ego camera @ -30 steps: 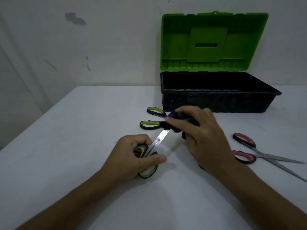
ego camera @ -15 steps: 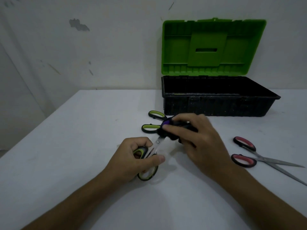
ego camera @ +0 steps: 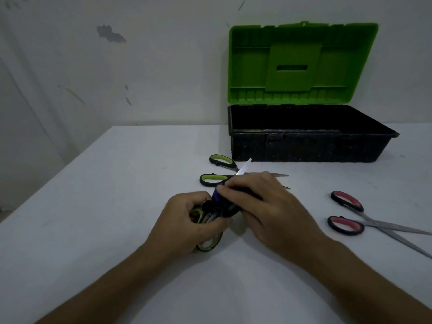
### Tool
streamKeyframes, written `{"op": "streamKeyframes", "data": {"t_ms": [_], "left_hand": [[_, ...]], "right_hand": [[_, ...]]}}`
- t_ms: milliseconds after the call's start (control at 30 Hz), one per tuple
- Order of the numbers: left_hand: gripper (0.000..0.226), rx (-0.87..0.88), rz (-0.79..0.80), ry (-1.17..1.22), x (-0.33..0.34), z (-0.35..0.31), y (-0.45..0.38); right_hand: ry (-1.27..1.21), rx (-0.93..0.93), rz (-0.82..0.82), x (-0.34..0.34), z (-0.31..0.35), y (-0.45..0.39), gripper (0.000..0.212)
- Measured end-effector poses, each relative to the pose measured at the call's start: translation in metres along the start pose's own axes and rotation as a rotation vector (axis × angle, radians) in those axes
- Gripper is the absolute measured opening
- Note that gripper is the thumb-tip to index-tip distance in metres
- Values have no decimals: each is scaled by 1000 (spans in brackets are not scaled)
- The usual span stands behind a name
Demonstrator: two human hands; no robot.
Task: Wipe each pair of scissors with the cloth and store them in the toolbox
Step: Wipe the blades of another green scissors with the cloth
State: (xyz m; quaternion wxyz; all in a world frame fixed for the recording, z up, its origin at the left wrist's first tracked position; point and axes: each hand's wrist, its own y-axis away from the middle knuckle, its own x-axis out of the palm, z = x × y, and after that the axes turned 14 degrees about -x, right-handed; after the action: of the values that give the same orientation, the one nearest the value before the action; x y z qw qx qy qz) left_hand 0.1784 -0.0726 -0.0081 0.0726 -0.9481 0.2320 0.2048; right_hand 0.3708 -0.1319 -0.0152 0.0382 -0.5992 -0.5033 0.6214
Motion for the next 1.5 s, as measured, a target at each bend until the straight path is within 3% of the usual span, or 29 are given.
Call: {"op": "streamKeyframes", "data": {"t_ms": [267,367,500,767,867,1000,1267,1333,1433,1500], "left_hand": [[37,-39,50,-33,2,1,1],[43,-63,44,-28,3,0,1],[31,-24,40,-56,2,0,1],[29,-36,-19,-79,4,-1,2],[29,-61,-16,-82,5,-3,2],[27,-83,3,-52,3,-3,2],[27,-149,42,4,3,-9,5],[28,-137,50,7,5,-9,4],[36,-90,77,20,2,-8,2],[34,-70,82,43,-4,-7,1]], "right_hand": [[165,283,-149,-17,-35,16,41],[107,199,-140,-23,-25,12,40],[-68,20,8,-12,-9,6,37],[141,232,-100,-17,-30,13,35],[85,131,-98,-19,-20,11,35],[-57,-20,59,-6,-6,5,41],[134,263,-110,-11,-41,22,38],[123,216,-143,-15,-34,19,39],[20,57,-66,-14,-12,9,37],[1,63,-49,-11,-7,5,38]]}}
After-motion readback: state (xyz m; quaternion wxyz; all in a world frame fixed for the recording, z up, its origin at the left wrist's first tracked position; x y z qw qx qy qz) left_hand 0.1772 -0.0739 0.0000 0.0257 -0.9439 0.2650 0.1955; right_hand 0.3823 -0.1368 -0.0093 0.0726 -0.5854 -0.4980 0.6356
